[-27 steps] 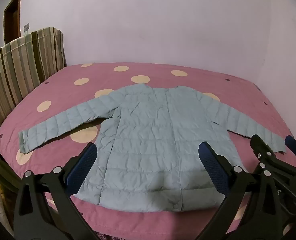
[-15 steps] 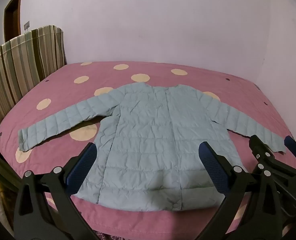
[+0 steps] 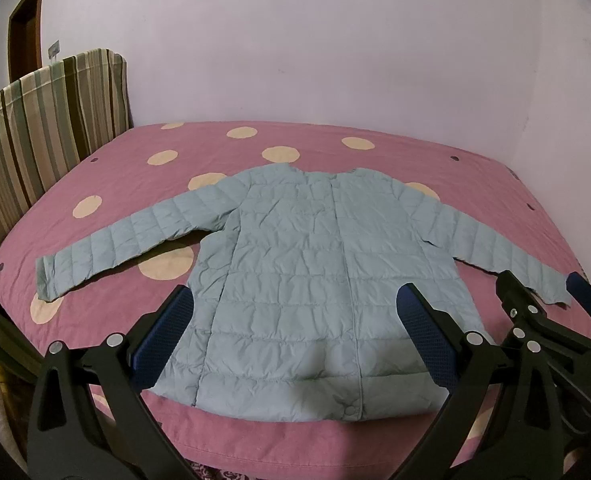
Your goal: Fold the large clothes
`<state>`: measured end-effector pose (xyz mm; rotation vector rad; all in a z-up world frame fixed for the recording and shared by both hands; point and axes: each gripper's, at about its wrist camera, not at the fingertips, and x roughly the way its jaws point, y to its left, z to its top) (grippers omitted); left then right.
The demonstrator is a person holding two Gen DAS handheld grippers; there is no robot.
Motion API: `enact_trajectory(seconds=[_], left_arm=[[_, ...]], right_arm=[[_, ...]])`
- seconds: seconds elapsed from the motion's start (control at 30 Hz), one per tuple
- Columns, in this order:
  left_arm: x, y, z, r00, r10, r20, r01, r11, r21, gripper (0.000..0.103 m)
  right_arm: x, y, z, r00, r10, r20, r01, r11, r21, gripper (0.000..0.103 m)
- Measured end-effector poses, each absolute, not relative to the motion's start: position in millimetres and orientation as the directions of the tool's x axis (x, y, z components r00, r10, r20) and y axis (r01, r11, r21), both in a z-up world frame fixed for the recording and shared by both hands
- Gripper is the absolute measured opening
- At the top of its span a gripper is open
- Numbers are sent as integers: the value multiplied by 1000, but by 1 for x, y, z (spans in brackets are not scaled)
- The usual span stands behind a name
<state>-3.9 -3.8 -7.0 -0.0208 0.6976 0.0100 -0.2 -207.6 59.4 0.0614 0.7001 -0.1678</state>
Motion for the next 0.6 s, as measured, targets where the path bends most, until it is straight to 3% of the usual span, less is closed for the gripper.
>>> enact_trajectory(seconds=[0.6], left_arm=[[-3,-2,-6,766,2,-642,-18,1000,-18,101]], right_arm=[[0,-209,57,752,-134,-646,174,985,-2,99]])
